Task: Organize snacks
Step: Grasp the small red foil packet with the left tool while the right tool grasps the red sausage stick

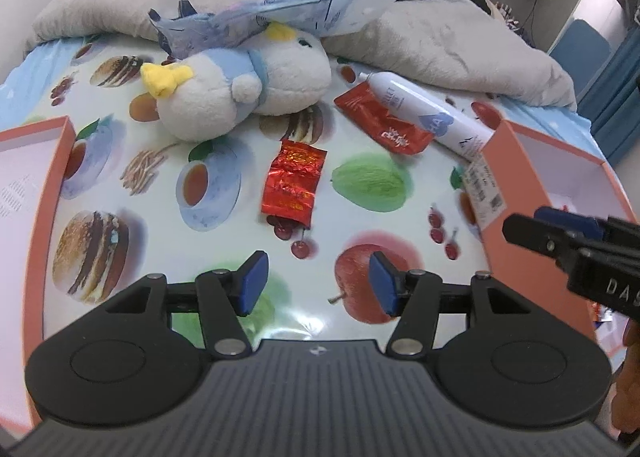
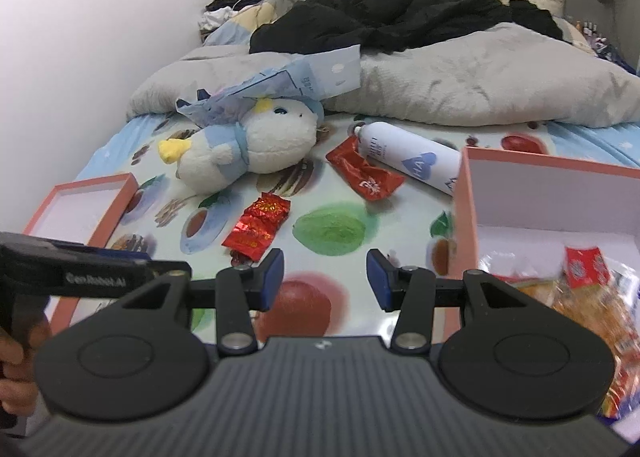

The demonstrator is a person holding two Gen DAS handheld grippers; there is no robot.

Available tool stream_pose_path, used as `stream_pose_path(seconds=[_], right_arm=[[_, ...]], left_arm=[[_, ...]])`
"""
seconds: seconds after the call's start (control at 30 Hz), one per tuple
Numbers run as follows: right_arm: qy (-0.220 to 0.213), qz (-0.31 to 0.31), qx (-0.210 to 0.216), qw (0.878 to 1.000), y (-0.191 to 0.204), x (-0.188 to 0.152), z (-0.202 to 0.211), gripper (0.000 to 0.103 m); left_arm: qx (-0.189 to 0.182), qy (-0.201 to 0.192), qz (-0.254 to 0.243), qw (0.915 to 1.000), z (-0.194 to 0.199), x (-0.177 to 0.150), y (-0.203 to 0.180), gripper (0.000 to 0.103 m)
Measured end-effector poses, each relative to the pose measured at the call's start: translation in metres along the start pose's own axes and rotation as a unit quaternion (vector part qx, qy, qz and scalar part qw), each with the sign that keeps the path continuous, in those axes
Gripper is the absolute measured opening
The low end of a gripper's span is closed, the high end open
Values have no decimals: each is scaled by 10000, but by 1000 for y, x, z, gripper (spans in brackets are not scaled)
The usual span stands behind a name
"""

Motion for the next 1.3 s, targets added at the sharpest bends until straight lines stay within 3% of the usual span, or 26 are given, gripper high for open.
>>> stream_pose_path(seconds=[0.33, 0.37, 0.43, 0.47, 0.63, 0.77, 1.0, 1.3], right_arm=[[337, 124, -151, 9992, -14, 39, -72, 50], [357, 147, -192, 9991, -17, 43, -78, 54], [278, 174, -308, 9990, -24, 55, -88, 76], [229, 166, -324, 9991, -26, 60, -91, 77], [245, 19, -233, 9994, -42, 87, -118, 76], [337, 364, -431, 9978, -42, 102, -139, 76], [416, 800, -469, 9948, -37, 125, -176, 76], [678, 1047, -513, 9909, -36, 127, -218, 72]], left_arm=[[-59, 124, 64, 9999, -62, 46, 22, 64], [-65, 113, 44, 9999, -68, 52, 22, 64], [-78, 91, -30, 9999, -81, 65, 23, 64], [-51, 71, -48, 9999, -86, 71, 24, 64], [-9, -17, 81, 10000, -106, 98, 27, 65], [121, -45, -68, 9999, -121, 109, 22, 75], [137, -12, -244, 9996, -140, 117, 18, 75], [149, 52, -285, 9995, -150, 116, 22, 71]])
Point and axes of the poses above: each gripper's, at about its wrist camera, not at the fingertips, and z roughly against the way its jaws point, y to its left, x to its top, the point moved 10 cm from there along -z, roughly the way its jaws point, and after that the axes turned 14 degrees about y, right-handed, at the moved point
